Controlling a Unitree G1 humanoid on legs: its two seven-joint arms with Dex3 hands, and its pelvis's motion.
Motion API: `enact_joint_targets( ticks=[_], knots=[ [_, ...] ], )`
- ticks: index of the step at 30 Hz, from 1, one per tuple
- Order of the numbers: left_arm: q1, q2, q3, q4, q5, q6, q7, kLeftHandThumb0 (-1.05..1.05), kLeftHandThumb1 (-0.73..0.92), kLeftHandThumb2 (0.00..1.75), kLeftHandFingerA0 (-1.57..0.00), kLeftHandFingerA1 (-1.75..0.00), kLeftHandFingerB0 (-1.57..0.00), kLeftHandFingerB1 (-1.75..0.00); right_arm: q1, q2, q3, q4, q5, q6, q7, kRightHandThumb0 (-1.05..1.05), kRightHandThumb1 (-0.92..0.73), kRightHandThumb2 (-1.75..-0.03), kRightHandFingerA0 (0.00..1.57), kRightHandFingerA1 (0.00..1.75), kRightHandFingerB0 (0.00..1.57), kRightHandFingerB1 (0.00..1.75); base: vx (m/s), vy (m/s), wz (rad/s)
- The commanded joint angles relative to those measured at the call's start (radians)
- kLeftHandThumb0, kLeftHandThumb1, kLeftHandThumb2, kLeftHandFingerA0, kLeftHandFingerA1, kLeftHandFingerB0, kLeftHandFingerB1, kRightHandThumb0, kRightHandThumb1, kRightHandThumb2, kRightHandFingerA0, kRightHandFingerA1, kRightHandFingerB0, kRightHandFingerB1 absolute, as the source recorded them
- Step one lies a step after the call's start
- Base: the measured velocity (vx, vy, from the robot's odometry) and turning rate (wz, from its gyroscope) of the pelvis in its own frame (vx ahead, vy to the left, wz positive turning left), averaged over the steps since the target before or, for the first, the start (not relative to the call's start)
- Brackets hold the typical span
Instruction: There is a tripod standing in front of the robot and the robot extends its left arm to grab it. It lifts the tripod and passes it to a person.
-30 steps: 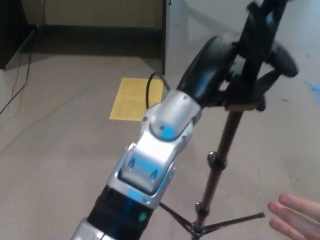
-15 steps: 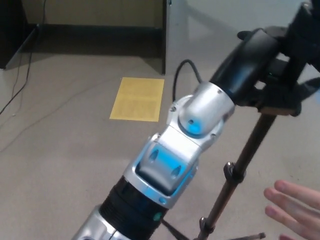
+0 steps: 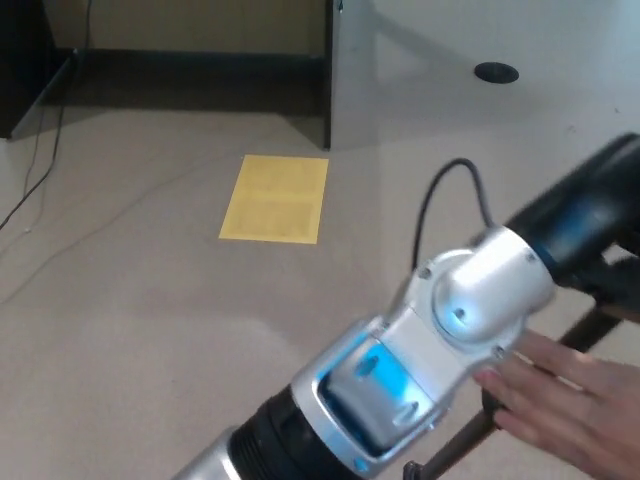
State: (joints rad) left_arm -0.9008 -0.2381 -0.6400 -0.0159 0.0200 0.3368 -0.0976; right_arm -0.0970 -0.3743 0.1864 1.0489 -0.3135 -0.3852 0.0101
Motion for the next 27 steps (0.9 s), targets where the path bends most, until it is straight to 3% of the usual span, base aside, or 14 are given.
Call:
enact_joint_targets(
  ticks=[1, 2, 7, 8, 10, 12, 13, 17, 19, 23, 26, 27],
  knots=[
    [0.049, -0.298, -0.115, -0.107, -0.016, -0.045, 0.113, -0.01, 0.92, 0.88, -0.99, -1.69, -0.57, -1.3, -0.014, -0.049, 0.005, 0.008, -0.015, -0.016, 0.017, -0.44, -0.7, -0.62, 0.72, 0.44, 0.53, 0.38, 0.0, 0.0, 0.0],
    [0.052, -0.298, -0.121, -0.11, -0.016, -0.043, 0.116, 0.0, 0.92, 1.04, -0.77, -1.75, -0.39, -1.54, -0.014, -0.049, 0.005, 0.008, -0.015, -0.016, 0.017, -0.44, -0.7, -0.62, 0.72, 0.44, 0.53, 0.38, 0.0, 0.0, 0.0],
    [0.067, -0.287, -0.166, -0.14, -0.009, -0.038, 0.131, 0.04, 0.92, 1.11, -0.72, -1.75, -0.29, -1.52, -0.016, -0.048, 0.004, 0.01, -0.014, -0.017, 0.016, -0.44, -0.7, -0.62, 0.72, 0.44, 0.53, 0.38, 0.0, 0.0, 0.0],
    [0.065, -0.285, -0.17, -0.148, -0.009, -0.032, 0.131, 0.03, 0.88, 1.37, -0.97, -1.16, -0.58, -0.93, -0.016, -0.048, 0.004, 0.01, -0.014, -0.017, 0.016, -0.44, -0.7, -0.62, 0.72, 0.44, 0.53, 0.38, 0.0, 0.0, 0.0],
    [0.071, -0.279, -0.174, -0.156, -0.018, -0.028, 0.129, 0.02, 0.89, 1.37, -0.95, -1.15, -0.55, -0.92, -0.016, -0.048, 0.004, 0.009, -0.014, -0.017, 0.016, -0.44, -0.7, -0.62, 0.72, 0.44, 0.53, 0.38, 0.0, 0.0, 0.0],
    [0.072, -0.275, -0.174, -0.157, -0.024, -0.03, 0.129, 0.02, 0.89, 1.37, -0.95, -1.15, -0.55, -0.91, -0.017, -0.047, 0.004, 0.009, -0.013, -0.016, 0.016, -0.44, -0.7, -0.62, 0.72, 0.44, 0.53, 0.38, 0.0, 0.0, 0.0],
    [0.068, -0.269, -0.172, -0.16, -0.025, -0.018, 0.127, 0.0, 0.92, 1.11, -0.66, -1.75, -0.23, -1.52, -0.016, -0.047, 0.003, 0.009, -0.013, -0.017, 0.015, -0.44, -0.7, -0.62, 0.72, 0.44, 0.53, 0.38, 0.0, 0.0, 0.0],
    [0.083, -0.251, -0.168, -0.142, -0.042, -0.042, 0.13, -0.13, 0.92, 1.01, -0.63, -1.75, -0.2, -1.61, -0.017, -0.048, 0.005, 0.007, -0.015, -0.017, 0.016, -0.44, -0.7, -0.62, 0.72, 0.44, 0.53, 0.38, 0.0, 0.0, 0.0],
    [0.065, -0.225, -0.164, -0.135, -0.013, -0.05, 0.136, -0.17, 0.92, 0.91, -0.62, -1.75, -0.29, -1.49, -0.017, -0.049, 0.005, 0.007, -0.014, -0.017, 0.017, -0.44, -0.7, -0.62, 0.72, 0.44, 0.53, 0.38, 0.0, 0.0, 0.0],
    [0.008, -0.166, -0.145, -0.155, 0.001, 0.015, 0.085, -0.28, 0.92, 0.9, -0.55, -1.75, -0.25, -1.48, -0.022, -0.05, 0.003, 0.007, -0.012, -0.017, 0.017, -0.44, -0.7, -0.62, 0.72, 0.44, 0.53, 0.38, 0.0, 0.0, 0.0],
    [-0.022, -0.132, -0.126, -0.175, -0.003, 0.049, 0.047, -0.33, 0.92, 0.87, -0.56, -1.65, -0.26, -1.42, -0.022, -0.05, 0.004, 0.007, -0.011, -0.017, 0.017, -0.44, -0.7, -0.62, 0.72, 0.44, 0.53, 0.38, 0.0, 0.0, 0.0],
    [-0.036, -0.117, -0.12, -0.18, 0.007, 0.063, 0.038, -0.91, 0.53, 0.89, 0.0, 0.0, 0.0, 0.0, -0.044, -0.008, -0.02, -0.034, -0.028, 0.261, -0.084, -0.98, -0.43, -0.89, 0.98, 0.81, 0.82, 0.69, 0.0, 0.0, 0.0]
  ],
)
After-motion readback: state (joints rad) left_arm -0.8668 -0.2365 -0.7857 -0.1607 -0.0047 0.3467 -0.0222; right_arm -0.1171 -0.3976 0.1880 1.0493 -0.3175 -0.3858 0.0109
